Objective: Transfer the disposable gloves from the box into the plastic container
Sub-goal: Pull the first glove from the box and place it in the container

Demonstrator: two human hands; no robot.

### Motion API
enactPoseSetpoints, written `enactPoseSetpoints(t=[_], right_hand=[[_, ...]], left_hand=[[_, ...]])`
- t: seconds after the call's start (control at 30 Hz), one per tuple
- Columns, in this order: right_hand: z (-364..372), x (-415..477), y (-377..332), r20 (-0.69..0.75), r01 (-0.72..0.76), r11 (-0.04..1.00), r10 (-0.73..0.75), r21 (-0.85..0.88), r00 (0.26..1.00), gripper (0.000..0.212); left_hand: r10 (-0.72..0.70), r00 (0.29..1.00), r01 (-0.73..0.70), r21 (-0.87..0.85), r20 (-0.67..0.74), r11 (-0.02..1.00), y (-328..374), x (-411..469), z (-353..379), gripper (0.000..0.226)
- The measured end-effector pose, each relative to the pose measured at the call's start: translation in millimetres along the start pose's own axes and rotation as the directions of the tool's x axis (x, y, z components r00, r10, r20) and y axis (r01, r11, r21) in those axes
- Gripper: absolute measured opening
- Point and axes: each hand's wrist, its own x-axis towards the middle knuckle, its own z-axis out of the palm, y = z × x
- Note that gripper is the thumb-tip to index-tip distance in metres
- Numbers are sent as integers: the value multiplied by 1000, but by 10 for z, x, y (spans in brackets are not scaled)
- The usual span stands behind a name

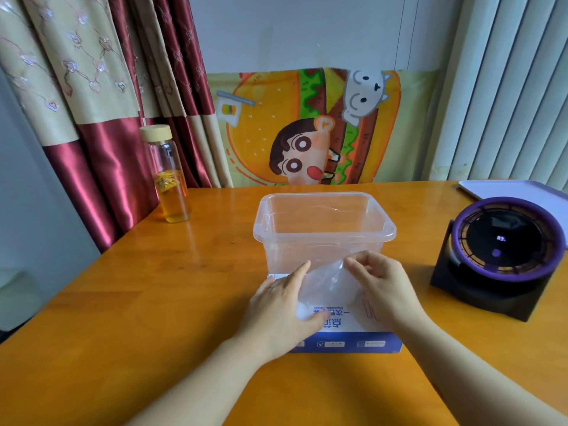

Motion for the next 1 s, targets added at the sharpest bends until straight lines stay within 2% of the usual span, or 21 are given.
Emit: enactPoseSetpoints(t=[0.07, 0.17, 0.23, 0.33, 0.53, 0.63, 0.73, 0.87, 0.93, 1.0], right_hand=[[-19, -22, -57, 55, 74, 996, -71, -56, 996, 13], [-11, -1, -136, 160, 206, 936, -165, -285, 973, 16], [-21, 29, -191, 135, 212, 903, -174, -374, 976, 6], [-67, 60, -253, 41, 184, 945, -180, -271, 983, 7], [-143, 97, -363, -18, 85, 996, -85, -5, 996, 15], [-195, 163, -470, -39, 94, 992, -91, 82, 995, 19], [-246, 247, -611, -90, 131, 984, -121, 120, 989, 20], [-308, 384, -856, -122, 194, 975, -180, 112, 976, 18], [-357, 463, -1009, -150, 217, 964, -194, 154, 969, 17], [-410, 542, -1158, -150, 234, 964, -215, 126, 965, 19]], left_hand=[[-5, 1000, 5, -3, 12, 1000, 10, -2, -4, 84], [-14, 1000, 14, -16, 28, 1000, 17, 0, -2, 86], [-30, 999, 31, -20, 36, 999, 12, 4, 8, 88], [-25, 1000, 25, -30, 6, 999, 7, 1, 24, 87], [-29, 1000, 29, -10, 7, 1000, 21, 0, 8, 90], [-43, 999, 43, -10, 16, 999, 11, 12, 22, 91], [-22, 1000, 22, -1, 19, 1000, 8, 15, 21, 89], [14, 1000, -14, 15, -9, 1000, 15, 12, -5, 75], [7, 1000, -7, 21, 18, 1000, 28, 8, -24, 78], [10, 998, -10, 1, 65, 1000, 37, 13, -60, 81]])
